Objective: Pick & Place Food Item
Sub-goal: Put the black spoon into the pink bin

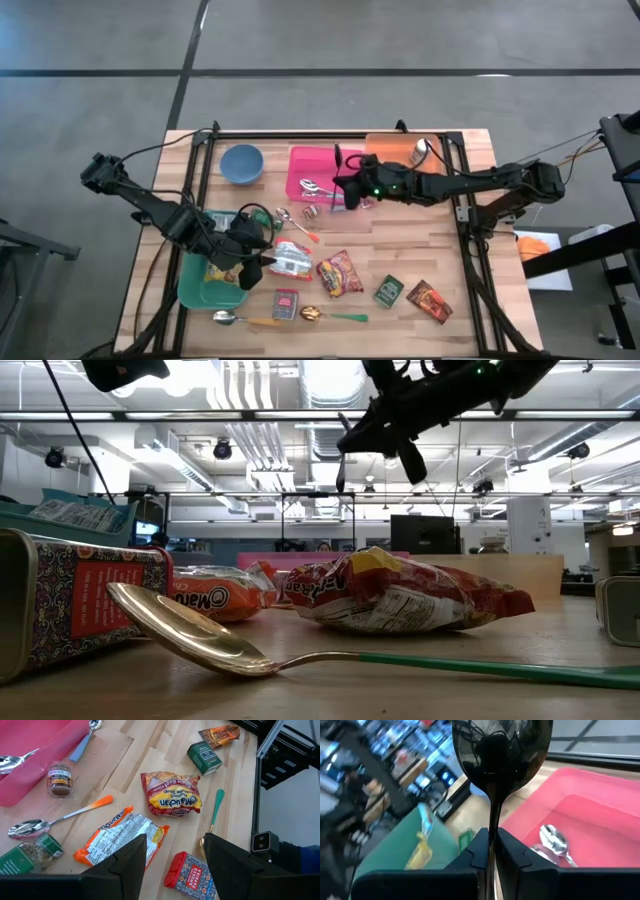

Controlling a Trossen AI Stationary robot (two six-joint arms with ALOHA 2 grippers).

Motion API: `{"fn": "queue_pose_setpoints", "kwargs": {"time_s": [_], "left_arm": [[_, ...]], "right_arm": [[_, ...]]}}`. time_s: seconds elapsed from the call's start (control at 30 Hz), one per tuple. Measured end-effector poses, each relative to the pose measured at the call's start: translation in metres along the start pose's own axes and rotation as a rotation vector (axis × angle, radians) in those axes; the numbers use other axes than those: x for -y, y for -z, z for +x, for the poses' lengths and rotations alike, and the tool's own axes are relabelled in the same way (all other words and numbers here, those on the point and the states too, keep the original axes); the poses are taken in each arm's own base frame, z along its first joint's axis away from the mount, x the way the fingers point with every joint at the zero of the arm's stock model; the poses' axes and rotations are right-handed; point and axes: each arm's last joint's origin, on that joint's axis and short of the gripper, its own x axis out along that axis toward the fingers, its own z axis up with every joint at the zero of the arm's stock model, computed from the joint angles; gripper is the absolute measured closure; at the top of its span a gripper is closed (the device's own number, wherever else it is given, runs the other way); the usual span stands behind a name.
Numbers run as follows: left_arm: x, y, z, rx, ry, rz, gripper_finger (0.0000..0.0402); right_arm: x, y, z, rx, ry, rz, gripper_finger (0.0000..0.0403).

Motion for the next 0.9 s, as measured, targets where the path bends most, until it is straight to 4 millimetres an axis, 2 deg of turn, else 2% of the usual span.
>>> {"fn": "queue_pose_setpoints", "kwargs": {"time_s": [0.13,0.23,0.43,0.6,0.77,0.9], "left_arm": [[0.001,-0.002,0.0,0.026,-0.002,-0.017,0.02],[0.002,-0.008,0.0,0.134,-0.028,-0.045,0.02],[-0.001,-0.018,-0.003,0.382,-0.196,-0.086,0.02],[0.0,-0.017,0.001,0.39,-0.22,-0.079,0.02],[0.011,-0.02,0.014,0.385,-0.179,0.024,0.02],[0.03,-0.025,0.027,0.355,0.013,0.19,0.02]], "right_arm": [[-0.01,0.008,-0.002,-0.076,-0.103,-0.118,0.039],[-0.022,0.015,-0.006,-0.079,-0.179,-0.183,0.039],[-0.055,0.024,-0.018,0.001,-0.374,-0.243,0.039],[-0.075,0.035,-0.03,0.017,-0.503,-0.3,0.039],[-0.088,0.048,-0.035,0.044,-0.577,-0.365,0.039],[-0.094,0.057,-0.031,0.082,-0.625,-0.389,0.039]]}}
